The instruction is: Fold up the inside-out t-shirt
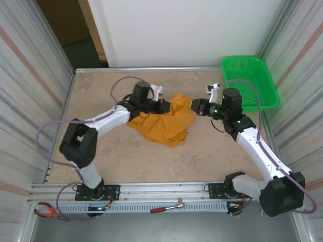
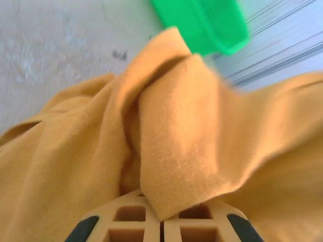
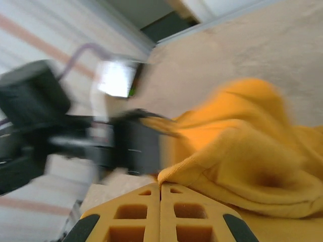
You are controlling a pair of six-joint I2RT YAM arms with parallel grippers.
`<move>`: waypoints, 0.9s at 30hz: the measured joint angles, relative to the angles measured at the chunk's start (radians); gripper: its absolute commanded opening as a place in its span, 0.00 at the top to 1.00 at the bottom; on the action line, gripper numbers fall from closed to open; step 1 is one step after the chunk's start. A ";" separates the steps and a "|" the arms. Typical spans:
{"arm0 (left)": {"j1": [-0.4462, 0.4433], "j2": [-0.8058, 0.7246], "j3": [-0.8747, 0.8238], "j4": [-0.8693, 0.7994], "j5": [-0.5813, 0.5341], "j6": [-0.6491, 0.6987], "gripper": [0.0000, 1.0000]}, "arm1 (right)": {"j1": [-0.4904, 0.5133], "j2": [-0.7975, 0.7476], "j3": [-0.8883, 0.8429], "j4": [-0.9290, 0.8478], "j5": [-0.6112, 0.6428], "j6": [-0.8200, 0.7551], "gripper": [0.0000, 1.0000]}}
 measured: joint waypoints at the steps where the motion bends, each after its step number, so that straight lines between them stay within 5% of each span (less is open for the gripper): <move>1: 0.029 -0.036 -0.016 0.027 0.046 -0.012 1.00 | -0.005 0.018 -0.025 0.016 0.026 0.008 1.00; 3: 0.079 -0.098 -0.044 0.092 0.126 -0.044 1.00 | -0.010 0.069 -0.055 0.037 0.068 0.021 1.00; 6: 0.119 -0.160 -0.077 0.223 0.242 -0.113 1.00 | -0.007 0.183 -0.056 0.051 0.106 0.029 0.61; 8: 0.127 -0.170 -0.088 0.298 0.304 -0.156 1.00 | -0.006 0.234 -0.041 0.032 0.124 0.021 0.52; 15: 0.131 -0.166 -0.104 0.394 0.398 -0.235 1.00 | 0.115 0.046 0.001 -0.135 0.264 -0.036 0.47; 19: 0.130 -0.157 -0.105 0.414 0.408 -0.245 1.00 | 0.230 -0.092 0.070 -0.174 0.343 -0.059 0.31; 27: 0.130 -0.143 -0.105 0.414 0.410 -0.251 1.00 | 0.293 0.035 0.177 -0.171 0.405 -0.093 0.28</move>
